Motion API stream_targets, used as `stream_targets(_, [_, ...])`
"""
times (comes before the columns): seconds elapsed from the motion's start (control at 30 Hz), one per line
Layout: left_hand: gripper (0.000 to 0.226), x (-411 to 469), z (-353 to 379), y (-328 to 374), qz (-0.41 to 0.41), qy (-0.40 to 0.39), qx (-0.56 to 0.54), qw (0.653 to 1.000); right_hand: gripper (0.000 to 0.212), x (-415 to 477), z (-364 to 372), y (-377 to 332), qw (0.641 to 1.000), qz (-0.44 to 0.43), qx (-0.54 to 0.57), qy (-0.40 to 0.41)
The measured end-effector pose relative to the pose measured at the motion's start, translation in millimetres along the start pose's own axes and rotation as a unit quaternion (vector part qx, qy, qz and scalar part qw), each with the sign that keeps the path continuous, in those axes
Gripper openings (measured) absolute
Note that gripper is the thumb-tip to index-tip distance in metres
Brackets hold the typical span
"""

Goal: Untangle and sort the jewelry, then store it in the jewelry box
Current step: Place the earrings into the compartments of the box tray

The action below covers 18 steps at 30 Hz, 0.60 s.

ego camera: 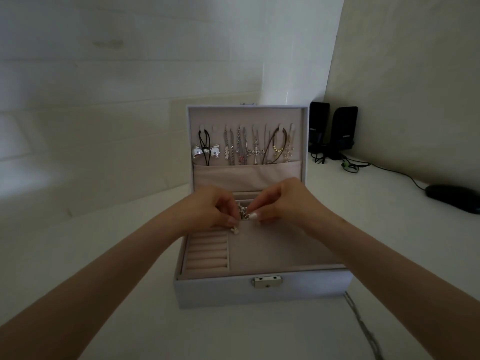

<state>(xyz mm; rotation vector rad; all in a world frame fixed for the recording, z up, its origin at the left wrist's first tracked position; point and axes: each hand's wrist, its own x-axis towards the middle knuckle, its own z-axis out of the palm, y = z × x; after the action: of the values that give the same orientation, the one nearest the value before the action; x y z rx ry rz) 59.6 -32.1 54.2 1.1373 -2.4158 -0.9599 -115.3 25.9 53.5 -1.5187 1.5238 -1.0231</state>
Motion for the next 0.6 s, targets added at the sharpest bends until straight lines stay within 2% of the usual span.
stream_targets(0.17, [0.017, 4.0, -1.0, 0.8, -0.009, -0.025, 0.009, 1.0, 0.007, 2.9, -0.6, -3.2, 0.999, 0.002, -0.028, -0.038])
stream_targets(0.6, [0.018, 8.7, -6.3, 0.4, -0.043, -0.066, -0.045, 0.996, 0.014, 5.1, -5.3, 2.2, 0.996, -0.002, -0.059, -0.06])
